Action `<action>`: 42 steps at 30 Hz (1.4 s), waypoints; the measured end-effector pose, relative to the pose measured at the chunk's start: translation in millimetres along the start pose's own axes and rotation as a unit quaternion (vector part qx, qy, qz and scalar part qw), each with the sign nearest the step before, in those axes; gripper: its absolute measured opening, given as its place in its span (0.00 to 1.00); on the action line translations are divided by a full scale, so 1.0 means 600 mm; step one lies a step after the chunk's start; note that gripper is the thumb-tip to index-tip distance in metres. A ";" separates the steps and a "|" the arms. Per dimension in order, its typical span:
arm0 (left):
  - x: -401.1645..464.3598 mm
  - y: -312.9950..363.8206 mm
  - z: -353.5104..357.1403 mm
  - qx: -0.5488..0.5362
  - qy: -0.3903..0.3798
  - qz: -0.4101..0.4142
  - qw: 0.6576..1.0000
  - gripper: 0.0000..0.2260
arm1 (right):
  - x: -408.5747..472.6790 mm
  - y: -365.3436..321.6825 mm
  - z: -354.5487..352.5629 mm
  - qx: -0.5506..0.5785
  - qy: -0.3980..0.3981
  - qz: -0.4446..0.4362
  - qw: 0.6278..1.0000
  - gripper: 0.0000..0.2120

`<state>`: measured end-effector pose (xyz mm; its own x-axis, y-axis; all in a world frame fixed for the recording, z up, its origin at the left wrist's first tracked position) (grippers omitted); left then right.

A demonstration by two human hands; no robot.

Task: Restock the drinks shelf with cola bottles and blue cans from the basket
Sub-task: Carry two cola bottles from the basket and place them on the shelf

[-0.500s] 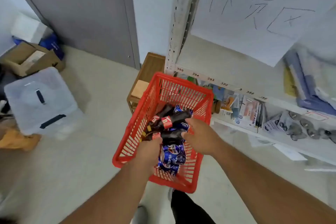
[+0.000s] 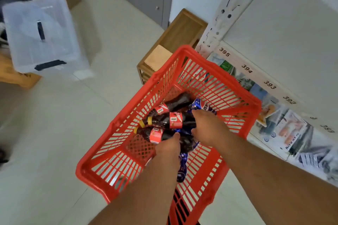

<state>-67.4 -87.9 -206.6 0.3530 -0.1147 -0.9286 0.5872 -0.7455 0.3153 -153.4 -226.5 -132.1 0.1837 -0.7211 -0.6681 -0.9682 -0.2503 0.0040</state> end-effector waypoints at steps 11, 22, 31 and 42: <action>0.117 -0.047 0.057 -0.089 0.103 0.011 0.991 0.49 | 0.080 -0.015 0.056 -0.151 0.005 -0.041 0.988 0.32; -0.191 0.046 -0.113 -0.020 -0.068 0.128 0.989 0.11 | -0.121 0.040 -0.055 0.100 -0.032 0.057 0.993 0.29; -0.366 0.138 -0.229 0.035 -0.343 0.244 0.907 0.18 | -0.387 0.036 -0.080 0.506 0.018 0.121 0.854 0.26; -0.546 0.163 -0.282 0.157 -0.466 0.412 0.767 0.20 | -0.609 -0.047 -0.080 0.767 0.122 0.135 0.615 0.21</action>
<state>-2.2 -12.3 161.7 -0.2498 -0.9428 -0.2208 0.1891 -0.2711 0.9438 -184.9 12.8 147.6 -0.1799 -0.7242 -0.6657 0.0451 0.6699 -0.7411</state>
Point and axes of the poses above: each hand's wrist, its own x-axis towards the middle knuckle, its own z-axis out of the palm, y = z × x, the point moved 4 cm from there along x, towards the middle knuckle, and after that the axes turned 14 degrees about z, right-handed, at the moved point
